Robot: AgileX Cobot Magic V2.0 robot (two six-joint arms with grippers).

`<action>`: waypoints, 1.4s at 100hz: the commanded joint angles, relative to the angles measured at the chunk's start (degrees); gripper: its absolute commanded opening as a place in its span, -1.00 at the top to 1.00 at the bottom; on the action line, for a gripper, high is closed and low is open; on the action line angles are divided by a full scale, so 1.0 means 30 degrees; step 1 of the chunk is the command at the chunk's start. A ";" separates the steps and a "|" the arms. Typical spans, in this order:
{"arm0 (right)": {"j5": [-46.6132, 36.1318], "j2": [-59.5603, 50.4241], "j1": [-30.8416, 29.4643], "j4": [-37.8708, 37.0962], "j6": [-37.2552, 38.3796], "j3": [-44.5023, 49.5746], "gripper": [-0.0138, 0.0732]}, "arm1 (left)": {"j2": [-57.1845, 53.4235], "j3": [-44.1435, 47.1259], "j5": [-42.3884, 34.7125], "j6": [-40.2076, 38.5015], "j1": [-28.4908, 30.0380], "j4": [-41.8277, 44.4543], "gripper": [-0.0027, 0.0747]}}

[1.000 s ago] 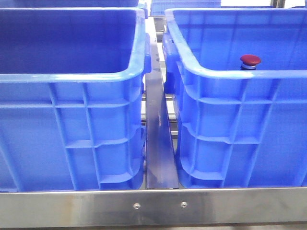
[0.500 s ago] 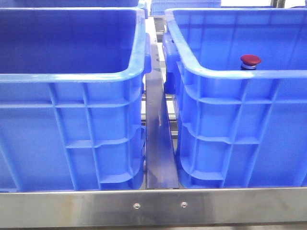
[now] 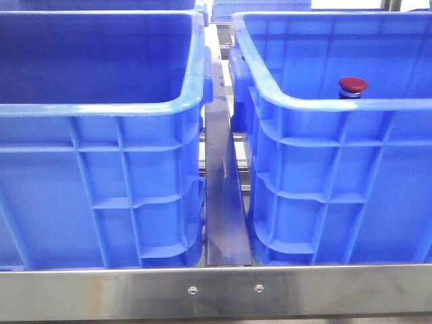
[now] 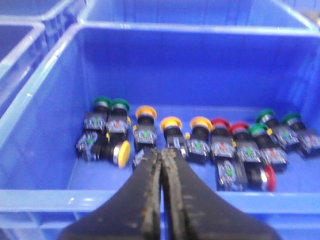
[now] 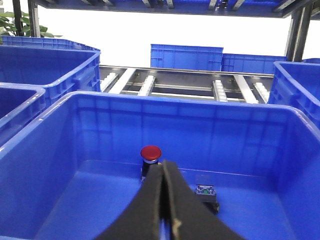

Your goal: Pick red and yellow buttons and place in box

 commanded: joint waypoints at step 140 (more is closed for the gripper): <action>-0.1171 0.0176 -0.0111 0.0150 -0.0098 -0.0483 0.85 | -0.1650 0.5002 -0.6434 -0.0004 -0.0241 0.0542 0.98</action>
